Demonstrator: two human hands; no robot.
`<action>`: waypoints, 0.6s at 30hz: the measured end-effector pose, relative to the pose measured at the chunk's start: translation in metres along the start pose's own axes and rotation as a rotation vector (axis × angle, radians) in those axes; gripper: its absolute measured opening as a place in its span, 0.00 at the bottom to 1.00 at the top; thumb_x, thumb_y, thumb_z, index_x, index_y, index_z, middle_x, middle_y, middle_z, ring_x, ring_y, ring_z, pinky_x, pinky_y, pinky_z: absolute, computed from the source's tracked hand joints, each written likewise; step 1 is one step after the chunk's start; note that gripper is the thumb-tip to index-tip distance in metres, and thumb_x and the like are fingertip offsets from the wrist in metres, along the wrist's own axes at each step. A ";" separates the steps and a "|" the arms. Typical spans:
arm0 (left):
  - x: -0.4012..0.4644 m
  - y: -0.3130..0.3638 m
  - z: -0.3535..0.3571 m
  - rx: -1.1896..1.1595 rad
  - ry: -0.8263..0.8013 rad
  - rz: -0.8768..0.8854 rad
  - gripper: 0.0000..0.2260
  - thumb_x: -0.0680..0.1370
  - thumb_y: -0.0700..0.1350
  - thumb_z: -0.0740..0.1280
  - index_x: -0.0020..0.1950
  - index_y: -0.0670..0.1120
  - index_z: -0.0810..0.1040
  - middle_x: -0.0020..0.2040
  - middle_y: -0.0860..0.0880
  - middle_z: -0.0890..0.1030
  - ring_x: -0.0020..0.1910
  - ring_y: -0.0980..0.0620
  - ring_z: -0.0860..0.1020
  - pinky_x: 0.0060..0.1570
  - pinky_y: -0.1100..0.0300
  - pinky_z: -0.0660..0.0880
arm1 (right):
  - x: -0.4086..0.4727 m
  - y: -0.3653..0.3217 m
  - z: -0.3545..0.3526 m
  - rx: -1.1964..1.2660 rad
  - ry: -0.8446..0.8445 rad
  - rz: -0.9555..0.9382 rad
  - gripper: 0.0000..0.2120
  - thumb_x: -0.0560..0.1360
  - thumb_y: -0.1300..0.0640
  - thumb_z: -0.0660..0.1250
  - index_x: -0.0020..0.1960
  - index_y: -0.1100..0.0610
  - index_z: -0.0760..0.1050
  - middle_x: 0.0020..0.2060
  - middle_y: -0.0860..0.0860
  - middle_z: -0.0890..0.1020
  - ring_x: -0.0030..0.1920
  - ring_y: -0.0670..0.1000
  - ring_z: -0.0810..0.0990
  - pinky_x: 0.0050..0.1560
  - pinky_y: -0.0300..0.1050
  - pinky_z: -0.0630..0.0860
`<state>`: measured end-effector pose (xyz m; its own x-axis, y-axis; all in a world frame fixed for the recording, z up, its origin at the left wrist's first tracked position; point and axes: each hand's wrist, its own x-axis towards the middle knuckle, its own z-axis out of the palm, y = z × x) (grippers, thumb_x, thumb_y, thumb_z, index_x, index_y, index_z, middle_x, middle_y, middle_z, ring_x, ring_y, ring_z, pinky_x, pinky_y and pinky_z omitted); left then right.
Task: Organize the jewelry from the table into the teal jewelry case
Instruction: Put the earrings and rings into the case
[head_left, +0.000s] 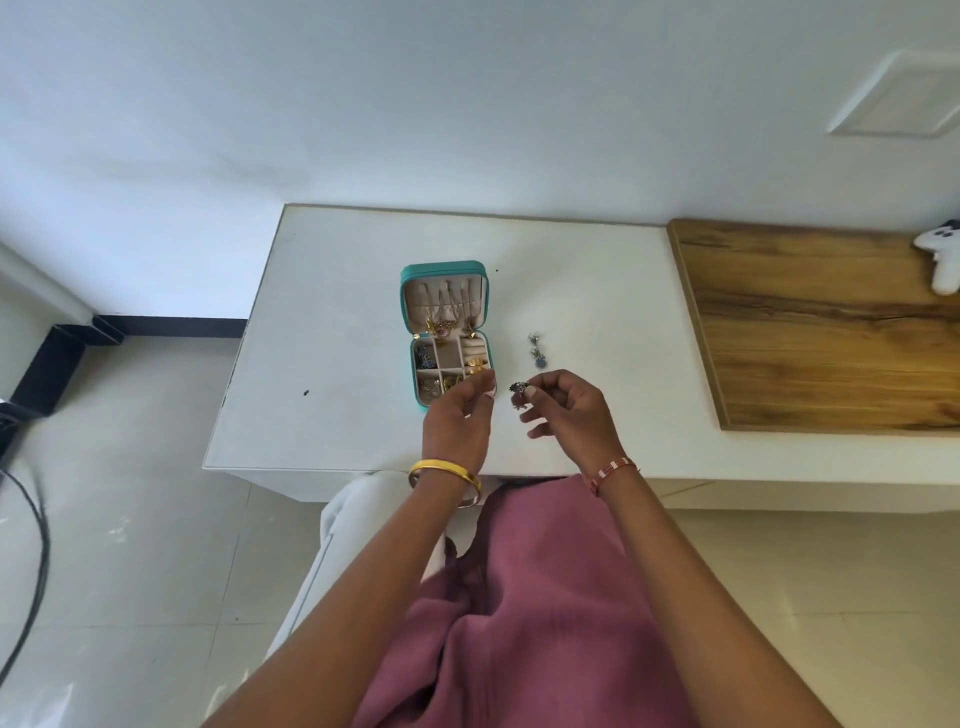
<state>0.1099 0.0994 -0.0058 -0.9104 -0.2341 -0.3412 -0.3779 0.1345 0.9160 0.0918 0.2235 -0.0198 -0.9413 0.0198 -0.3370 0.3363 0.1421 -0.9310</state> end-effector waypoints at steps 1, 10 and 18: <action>-0.002 0.002 -0.002 0.017 -0.022 0.025 0.14 0.77 0.36 0.60 0.61 0.43 0.76 0.59 0.46 0.79 0.58 0.49 0.76 0.62 0.50 0.72 | -0.005 -0.004 0.002 0.016 -0.022 -0.010 0.04 0.76 0.64 0.63 0.45 0.58 0.74 0.36 0.53 0.82 0.30 0.44 0.79 0.30 0.37 0.77; -0.023 0.019 -0.015 0.029 -0.075 0.089 0.11 0.77 0.36 0.62 0.56 0.40 0.78 0.40 0.44 0.81 0.43 0.47 0.78 0.55 0.50 0.76 | -0.030 -0.035 0.014 -0.073 0.016 -0.115 0.03 0.75 0.64 0.64 0.46 0.59 0.76 0.30 0.52 0.76 0.22 0.41 0.72 0.25 0.36 0.73; -0.040 0.037 -0.026 -0.014 -0.124 0.101 0.06 0.75 0.37 0.63 0.43 0.46 0.78 0.38 0.48 0.80 0.45 0.47 0.78 0.54 0.50 0.75 | -0.052 -0.055 0.018 0.056 0.020 -0.119 0.06 0.75 0.66 0.62 0.43 0.59 0.75 0.34 0.58 0.78 0.28 0.52 0.72 0.26 0.40 0.72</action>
<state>0.1367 0.0891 0.0467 -0.9576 -0.0996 -0.2702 -0.2822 0.1373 0.9495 0.1230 0.1973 0.0464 -0.9747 0.0263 -0.2218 0.2233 0.0891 -0.9707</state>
